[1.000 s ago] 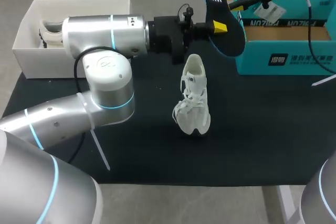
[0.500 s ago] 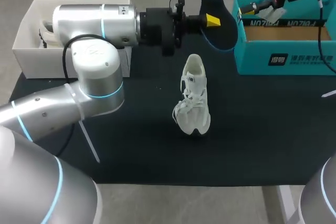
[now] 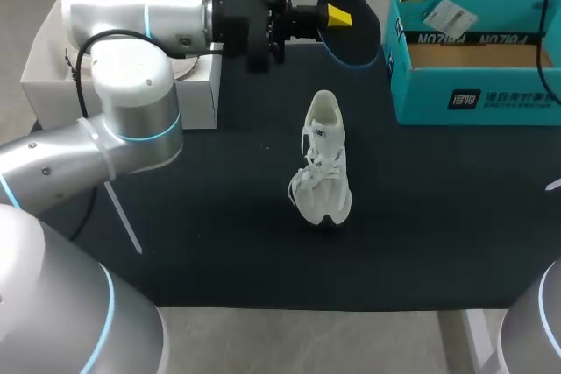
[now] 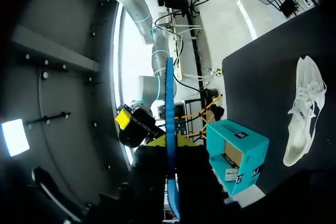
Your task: Take the shoe out of the shoebox, open the shoe tongue, remove and reinsert the insole, then place the shoe into the shoebox
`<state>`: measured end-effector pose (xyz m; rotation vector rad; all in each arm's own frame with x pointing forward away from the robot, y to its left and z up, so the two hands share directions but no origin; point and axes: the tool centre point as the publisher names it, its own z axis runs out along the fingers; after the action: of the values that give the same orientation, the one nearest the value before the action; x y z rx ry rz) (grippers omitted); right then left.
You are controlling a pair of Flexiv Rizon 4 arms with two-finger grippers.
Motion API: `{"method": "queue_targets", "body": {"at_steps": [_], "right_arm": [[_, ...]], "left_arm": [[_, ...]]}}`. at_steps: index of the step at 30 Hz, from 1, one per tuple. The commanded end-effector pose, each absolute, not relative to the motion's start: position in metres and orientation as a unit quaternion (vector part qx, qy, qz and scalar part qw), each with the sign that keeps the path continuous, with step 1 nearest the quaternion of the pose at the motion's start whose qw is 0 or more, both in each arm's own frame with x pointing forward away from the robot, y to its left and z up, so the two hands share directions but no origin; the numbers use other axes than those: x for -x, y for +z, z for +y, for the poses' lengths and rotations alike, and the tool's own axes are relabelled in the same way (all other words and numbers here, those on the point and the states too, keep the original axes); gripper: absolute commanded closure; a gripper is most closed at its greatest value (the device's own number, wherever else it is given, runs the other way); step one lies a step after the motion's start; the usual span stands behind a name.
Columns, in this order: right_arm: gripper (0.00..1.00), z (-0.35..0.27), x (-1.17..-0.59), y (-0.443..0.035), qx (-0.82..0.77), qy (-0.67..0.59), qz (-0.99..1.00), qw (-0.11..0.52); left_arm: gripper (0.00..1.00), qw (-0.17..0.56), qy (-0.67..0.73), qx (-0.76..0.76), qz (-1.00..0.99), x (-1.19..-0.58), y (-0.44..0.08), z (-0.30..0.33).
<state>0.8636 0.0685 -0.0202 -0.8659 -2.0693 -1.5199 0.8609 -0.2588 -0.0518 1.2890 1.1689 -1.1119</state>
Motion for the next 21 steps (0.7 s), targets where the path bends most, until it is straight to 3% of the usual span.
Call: {"method": "queue_targets", "body": {"at_steps": [1, 21], "right_arm": [[0.0, 0.067, -0.853, -0.021, 0.314, -0.551, -0.748, 0.196], [0.0, 0.056, -0.838, -0.033, 0.303, -0.553, -0.754, 0.186]], "left_arm": [[1.0, 0.509, -0.46, -0.539, 0.488, -0.857, -0.046, -0.252], [1.0, 0.506, -0.462, -0.53, 0.501, -0.852, -0.042, -0.245]]}}
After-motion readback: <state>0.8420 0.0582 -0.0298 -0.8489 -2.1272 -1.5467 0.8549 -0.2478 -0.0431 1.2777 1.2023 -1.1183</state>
